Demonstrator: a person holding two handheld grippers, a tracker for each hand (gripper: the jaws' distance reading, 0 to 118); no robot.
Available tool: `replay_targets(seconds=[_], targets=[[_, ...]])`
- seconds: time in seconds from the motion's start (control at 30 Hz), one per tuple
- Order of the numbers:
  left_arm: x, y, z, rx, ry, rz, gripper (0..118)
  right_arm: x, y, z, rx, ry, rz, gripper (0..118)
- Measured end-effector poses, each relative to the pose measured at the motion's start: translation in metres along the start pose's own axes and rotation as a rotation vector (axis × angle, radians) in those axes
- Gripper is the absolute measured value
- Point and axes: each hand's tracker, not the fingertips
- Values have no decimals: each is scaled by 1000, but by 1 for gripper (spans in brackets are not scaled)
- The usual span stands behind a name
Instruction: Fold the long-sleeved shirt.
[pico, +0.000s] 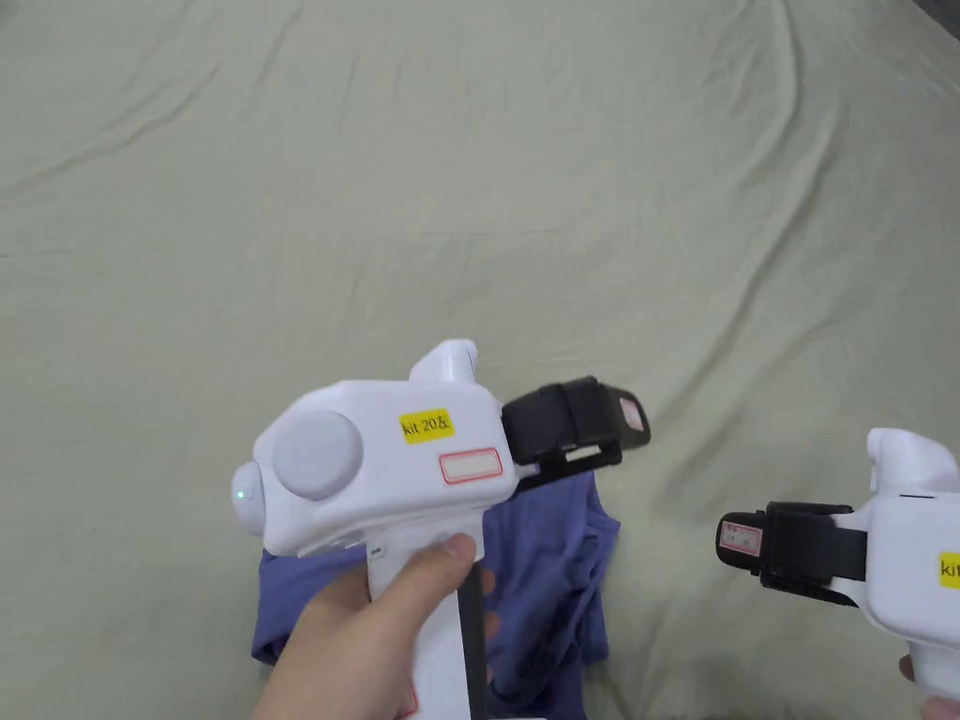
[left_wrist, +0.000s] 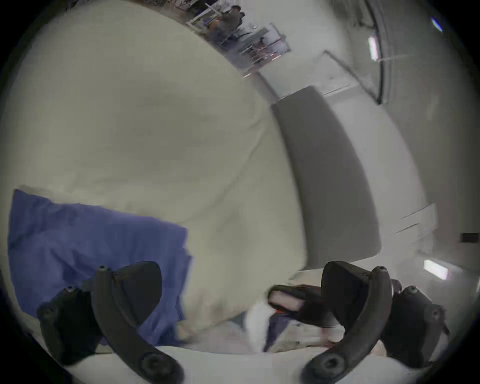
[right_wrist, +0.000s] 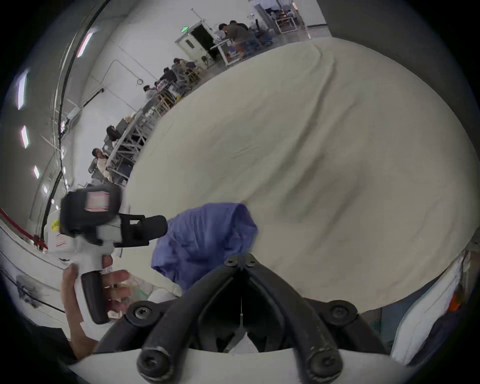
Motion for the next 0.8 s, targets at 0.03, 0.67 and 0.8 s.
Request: replay_targets(seconds=[0.03, 0.67, 0.8], targets=[[3, 3, 4, 1, -25, -3, 118, 1, 0, 2, 7, 2, -3, 0], [-6, -71, -119, -243, 684, -529, 0, 9, -1, 7, 17, -161, -21, 0], [5, -43, -83, -276, 213, -225, 0, 5, 15, 14, 121, -145, -75, 0]])
